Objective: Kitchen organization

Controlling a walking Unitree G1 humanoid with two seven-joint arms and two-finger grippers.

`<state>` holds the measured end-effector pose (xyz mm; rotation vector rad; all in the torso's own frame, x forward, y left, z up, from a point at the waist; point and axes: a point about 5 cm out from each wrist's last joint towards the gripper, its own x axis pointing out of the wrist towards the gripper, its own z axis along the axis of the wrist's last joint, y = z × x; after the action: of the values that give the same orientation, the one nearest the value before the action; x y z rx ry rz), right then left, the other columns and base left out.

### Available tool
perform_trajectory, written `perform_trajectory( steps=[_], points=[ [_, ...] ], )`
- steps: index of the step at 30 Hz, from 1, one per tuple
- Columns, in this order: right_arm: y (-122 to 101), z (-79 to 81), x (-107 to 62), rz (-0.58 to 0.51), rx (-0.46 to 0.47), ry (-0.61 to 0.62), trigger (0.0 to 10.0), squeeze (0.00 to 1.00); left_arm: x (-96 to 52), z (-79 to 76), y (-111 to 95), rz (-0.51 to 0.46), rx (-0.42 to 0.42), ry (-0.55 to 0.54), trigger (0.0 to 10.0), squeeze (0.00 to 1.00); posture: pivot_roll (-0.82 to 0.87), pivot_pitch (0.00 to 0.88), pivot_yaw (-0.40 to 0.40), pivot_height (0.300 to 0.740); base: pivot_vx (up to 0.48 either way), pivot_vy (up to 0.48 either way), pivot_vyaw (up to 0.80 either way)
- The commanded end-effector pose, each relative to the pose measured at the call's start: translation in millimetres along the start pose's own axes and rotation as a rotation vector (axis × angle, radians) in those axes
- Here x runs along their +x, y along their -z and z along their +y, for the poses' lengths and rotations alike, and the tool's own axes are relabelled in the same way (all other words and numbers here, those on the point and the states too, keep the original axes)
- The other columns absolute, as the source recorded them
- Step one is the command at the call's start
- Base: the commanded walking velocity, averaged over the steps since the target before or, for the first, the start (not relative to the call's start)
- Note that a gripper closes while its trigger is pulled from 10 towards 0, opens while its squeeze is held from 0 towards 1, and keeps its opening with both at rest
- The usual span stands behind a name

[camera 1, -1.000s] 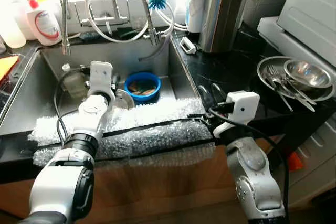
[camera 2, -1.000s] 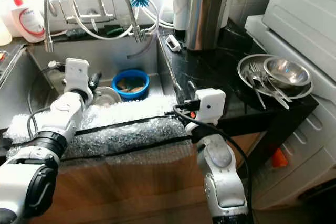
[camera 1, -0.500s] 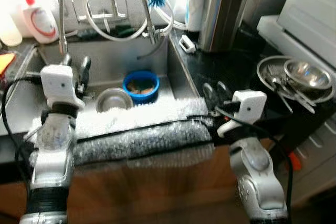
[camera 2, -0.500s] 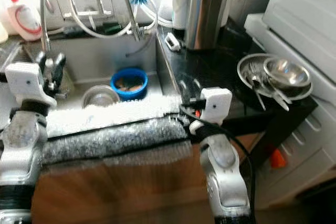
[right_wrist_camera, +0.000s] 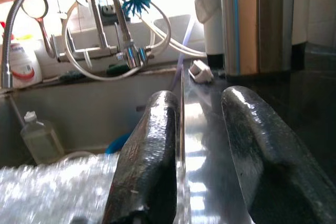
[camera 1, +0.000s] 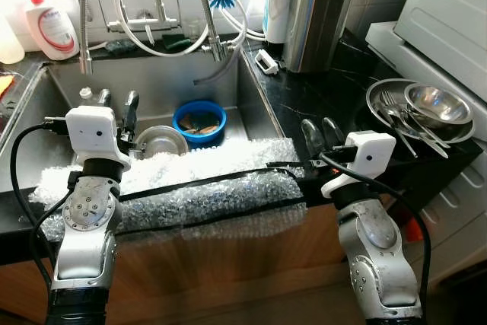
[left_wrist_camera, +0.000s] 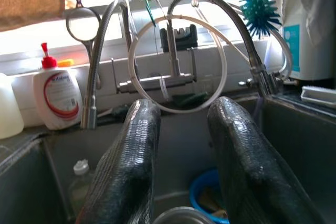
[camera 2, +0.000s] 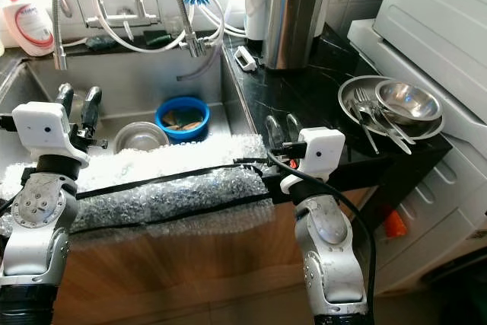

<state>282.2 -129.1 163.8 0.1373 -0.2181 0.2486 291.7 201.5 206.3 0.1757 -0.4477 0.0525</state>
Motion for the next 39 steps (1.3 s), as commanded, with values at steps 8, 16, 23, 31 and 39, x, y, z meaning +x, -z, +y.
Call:
perform_trajectory(
  steps=[8, 16, 23, 31, 39],
  points=[
    [-6, 0.5, -0.7, -0.026, -0.001, 0.0, 10.0, 0.0, 0.1, -0.3, -4, -0.014, -0.002, 0.001, 10.0, 0.0, -0.04, 0.0, -0.012, 0.74, -0.259, 0.0, 0.0],
    [-6, 0.5, -0.7, -0.026, -0.001, 0.0, 10.0, 0.0, 0.1, -0.3, -4, -0.014, -0.002, 0.001, 10.0, 0.0, -0.04, 0.0, -0.012, 0.74, -0.259, 0.0, 0.0],
    [-7, -1.1, 0.3, -0.034, -0.004, 0.013, 10.0, 0.0, 2.6, -4.3, -10, 0.001, -0.009, 0.005, 10.0, 0.0, -0.04, 0.0, -0.006, 0.74, -0.222, 0.0, 0.0],
    [-6, -10.8, -7.3, -0.023, -0.047, 0.066, 10.0, 0.0, 2.5, 0.3, -10, 0.016, 0.051, 0.0, 10.0, 0.0, -0.05, 0.0, -0.002, 0.74, 0.0, 0.0, 0.0],
    [13, -34.2, -31.0, 0.09, -0.1, 0.226, 10.0, 0.0, -15.0, 16.3, 11, 0.119, 0.123, -0.062, 10.0, 0.0, -0.05, 0.0, -0.006, 0.74, 0.0, 0.0, 0.0]
  ],
)
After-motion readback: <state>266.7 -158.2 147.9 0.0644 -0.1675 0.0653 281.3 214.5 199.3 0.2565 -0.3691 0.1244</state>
